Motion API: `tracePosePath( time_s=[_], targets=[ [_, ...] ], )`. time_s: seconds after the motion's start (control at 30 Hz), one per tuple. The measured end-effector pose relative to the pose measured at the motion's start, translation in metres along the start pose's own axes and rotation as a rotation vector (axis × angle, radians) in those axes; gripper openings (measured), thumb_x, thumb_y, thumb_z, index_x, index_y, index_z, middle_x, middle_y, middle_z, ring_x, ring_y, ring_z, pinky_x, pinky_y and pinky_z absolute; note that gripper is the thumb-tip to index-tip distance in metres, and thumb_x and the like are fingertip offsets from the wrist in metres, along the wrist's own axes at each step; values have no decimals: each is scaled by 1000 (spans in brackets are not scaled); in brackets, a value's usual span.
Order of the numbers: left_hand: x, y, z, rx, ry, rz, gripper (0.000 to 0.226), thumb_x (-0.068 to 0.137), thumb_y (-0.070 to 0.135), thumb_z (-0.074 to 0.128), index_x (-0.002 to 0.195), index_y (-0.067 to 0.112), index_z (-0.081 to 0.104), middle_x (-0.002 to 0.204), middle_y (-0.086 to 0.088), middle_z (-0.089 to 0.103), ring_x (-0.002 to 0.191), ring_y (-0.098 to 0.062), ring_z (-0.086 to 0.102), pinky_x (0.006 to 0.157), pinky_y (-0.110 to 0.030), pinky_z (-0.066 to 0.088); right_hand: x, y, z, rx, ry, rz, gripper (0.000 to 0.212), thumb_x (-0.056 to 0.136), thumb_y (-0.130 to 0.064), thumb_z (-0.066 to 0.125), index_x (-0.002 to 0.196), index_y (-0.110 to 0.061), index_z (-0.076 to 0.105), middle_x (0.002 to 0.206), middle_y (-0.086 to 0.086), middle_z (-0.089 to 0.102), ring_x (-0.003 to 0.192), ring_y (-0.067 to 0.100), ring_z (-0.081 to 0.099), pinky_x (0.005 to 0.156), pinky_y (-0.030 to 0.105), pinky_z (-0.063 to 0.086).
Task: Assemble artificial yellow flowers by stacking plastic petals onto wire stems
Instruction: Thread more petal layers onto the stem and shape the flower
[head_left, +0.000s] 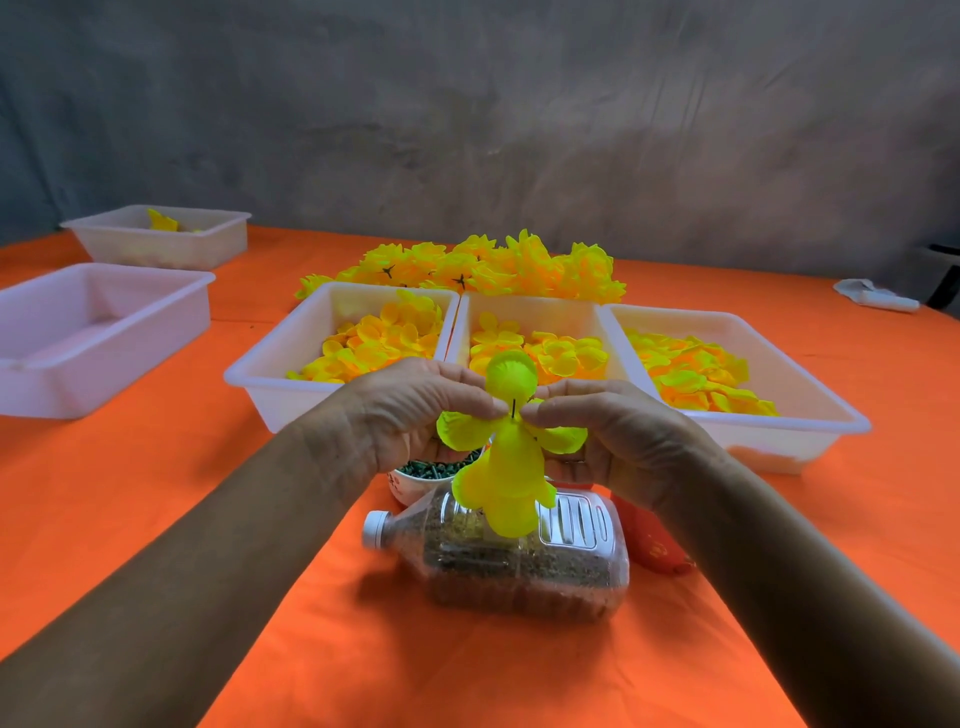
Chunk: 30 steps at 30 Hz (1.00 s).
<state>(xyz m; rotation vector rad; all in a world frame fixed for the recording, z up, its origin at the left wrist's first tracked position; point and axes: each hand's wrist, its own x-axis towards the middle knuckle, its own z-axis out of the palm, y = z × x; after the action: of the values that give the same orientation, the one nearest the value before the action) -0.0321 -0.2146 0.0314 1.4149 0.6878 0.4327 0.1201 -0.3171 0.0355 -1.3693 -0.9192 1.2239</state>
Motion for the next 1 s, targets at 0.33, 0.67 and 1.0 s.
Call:
tracePosePath(
  time_s=[0.33, 0.67, 1.0],
  targets=[
    [-9, -6, 3, -58, 29, -17, 39, 48, 22, 76, 85, 15, 66, 68, 1, 67, 58, -13, 63, 56, -26, 53, -4, 8, 2, -88, 20, 6, 12, 74, -4, 71, 72, -14, 65, 69, 4, 68, 57, 15, 65, 54, 24, 51],
    [-15, -10, 5, -4, 31, -45, 57, 46, 20, 77, 101, 10, 66, 77, -8, 62, 54, -13, 56, 54, -22, 51, -6, 10, 7, -136, 80, 0, 12, 74, -4, 71, 80, -8, 61, 61, 3, 67, 53, 16, 66, 48, 23, 49],
    [-13, -9, 7, -42, 42, -50, 59, 59, 7, 72, 116, 0, 61, 86, -13, 68, 73, -24, 61, 67, -32, 55, -9, 7, 6, -60, 104, -30, 16, 77, -4, 70, 93, -5, 69, 84, 15, 72, 66, 22, 68, 62, 31, 57]
  ],
)
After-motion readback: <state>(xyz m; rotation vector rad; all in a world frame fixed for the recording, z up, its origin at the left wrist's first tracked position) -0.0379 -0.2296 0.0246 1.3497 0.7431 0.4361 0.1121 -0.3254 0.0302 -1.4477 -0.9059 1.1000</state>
